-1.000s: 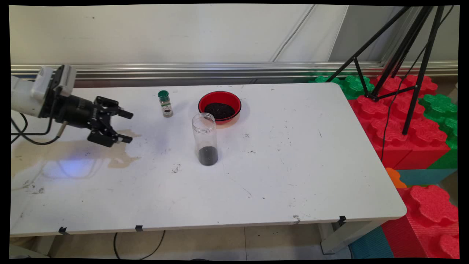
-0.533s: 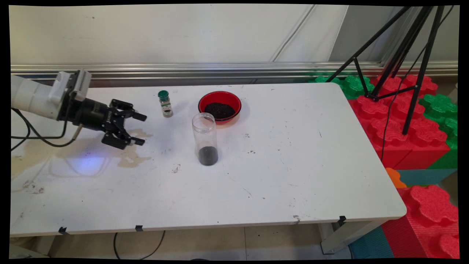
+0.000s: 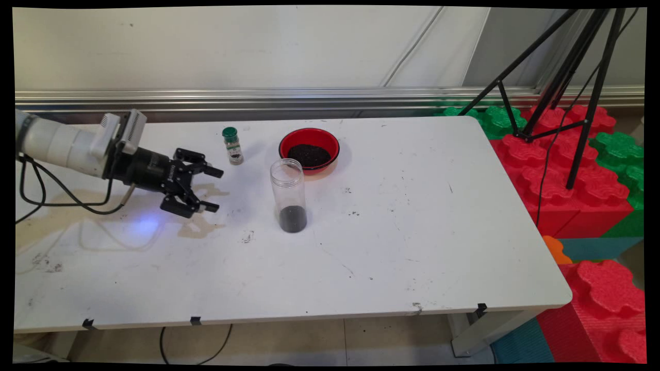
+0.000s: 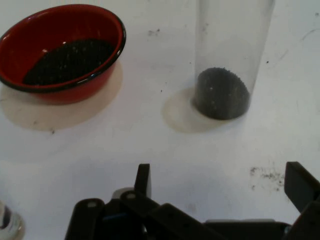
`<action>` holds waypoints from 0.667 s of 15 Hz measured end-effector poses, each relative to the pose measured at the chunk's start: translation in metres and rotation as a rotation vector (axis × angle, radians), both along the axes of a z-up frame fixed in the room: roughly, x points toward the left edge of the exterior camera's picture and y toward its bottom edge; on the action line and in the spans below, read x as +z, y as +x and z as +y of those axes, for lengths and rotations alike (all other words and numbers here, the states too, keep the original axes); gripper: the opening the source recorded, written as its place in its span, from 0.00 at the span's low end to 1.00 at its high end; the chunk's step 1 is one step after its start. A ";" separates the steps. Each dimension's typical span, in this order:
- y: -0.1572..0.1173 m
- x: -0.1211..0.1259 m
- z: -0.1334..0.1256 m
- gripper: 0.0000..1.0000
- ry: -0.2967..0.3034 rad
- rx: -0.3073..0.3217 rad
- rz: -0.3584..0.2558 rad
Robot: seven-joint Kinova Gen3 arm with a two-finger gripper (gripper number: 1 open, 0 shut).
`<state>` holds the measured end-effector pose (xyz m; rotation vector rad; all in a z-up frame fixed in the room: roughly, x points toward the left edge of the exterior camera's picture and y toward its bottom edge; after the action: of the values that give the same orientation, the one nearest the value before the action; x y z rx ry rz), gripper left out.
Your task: Pick up the black seasoning powder from the table
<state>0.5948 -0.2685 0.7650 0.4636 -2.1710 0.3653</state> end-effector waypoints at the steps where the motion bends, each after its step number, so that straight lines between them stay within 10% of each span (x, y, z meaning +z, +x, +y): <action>1: -0.001 -0.003 -0.001 1.00 -0.002 -0.006 0.005; 10: -0.027 -0.034 -0.010 1.00 -0.022 -0.064 0.075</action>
<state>0.5677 -0.2781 0.7311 0.3885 -2.1017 0.3309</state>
